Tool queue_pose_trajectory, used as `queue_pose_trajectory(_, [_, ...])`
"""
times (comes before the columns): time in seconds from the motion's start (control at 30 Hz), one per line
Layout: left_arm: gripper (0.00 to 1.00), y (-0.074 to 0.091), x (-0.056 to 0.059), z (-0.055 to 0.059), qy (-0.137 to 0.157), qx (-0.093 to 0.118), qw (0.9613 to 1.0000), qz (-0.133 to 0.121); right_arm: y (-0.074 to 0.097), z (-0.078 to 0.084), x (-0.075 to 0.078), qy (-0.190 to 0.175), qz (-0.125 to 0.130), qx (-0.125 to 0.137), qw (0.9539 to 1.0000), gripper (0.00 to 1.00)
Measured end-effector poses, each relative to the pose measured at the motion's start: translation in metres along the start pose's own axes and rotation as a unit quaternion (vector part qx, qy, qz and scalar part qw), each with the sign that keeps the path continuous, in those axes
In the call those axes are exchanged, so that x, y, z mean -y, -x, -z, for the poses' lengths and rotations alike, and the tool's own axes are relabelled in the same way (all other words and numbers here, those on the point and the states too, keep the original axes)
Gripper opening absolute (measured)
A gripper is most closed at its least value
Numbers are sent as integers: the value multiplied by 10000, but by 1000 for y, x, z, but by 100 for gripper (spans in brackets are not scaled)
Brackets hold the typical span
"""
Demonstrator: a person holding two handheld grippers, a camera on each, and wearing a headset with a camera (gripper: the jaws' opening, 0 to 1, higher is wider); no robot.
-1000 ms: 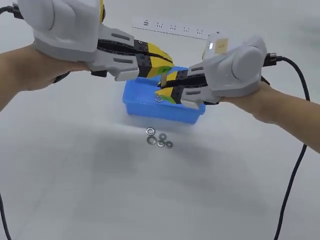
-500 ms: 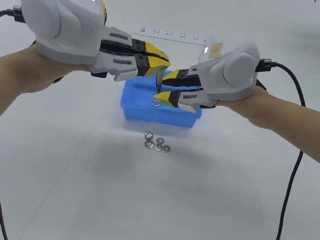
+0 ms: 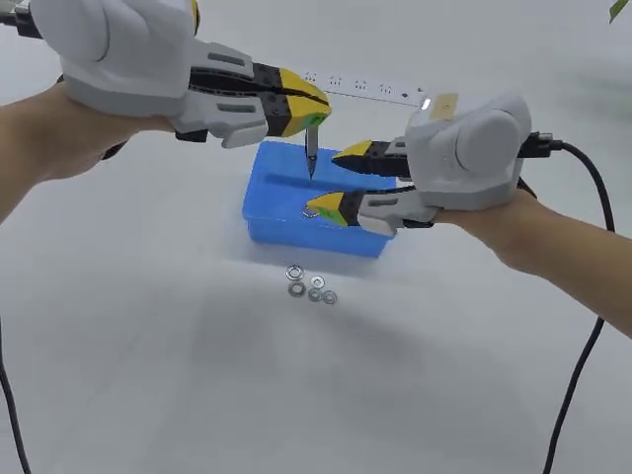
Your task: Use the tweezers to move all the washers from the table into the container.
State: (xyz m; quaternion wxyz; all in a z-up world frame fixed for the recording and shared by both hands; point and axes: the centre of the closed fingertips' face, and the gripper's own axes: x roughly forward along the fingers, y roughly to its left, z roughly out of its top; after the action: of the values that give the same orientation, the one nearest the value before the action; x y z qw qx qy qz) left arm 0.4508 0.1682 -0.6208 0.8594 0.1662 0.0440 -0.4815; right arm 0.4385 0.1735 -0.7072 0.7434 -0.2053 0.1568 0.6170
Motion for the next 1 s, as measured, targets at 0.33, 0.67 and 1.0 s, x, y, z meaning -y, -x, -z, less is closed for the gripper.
queue_pose_trajectory(0.33, [4,16,20,-12,-93,31,9999,89,33,2,-17,-394,6,196,9990,50])
queue_pose_trajectory(0.67, [4,30,46,-13,-155,71,9998,111,64,41,-39,-785,257,61,9966,64])
queue_pose_trajectory(1.0, [4,28,96,-7,33,49,9992,398,79,66,-66,-940,49,-112,9955,76])
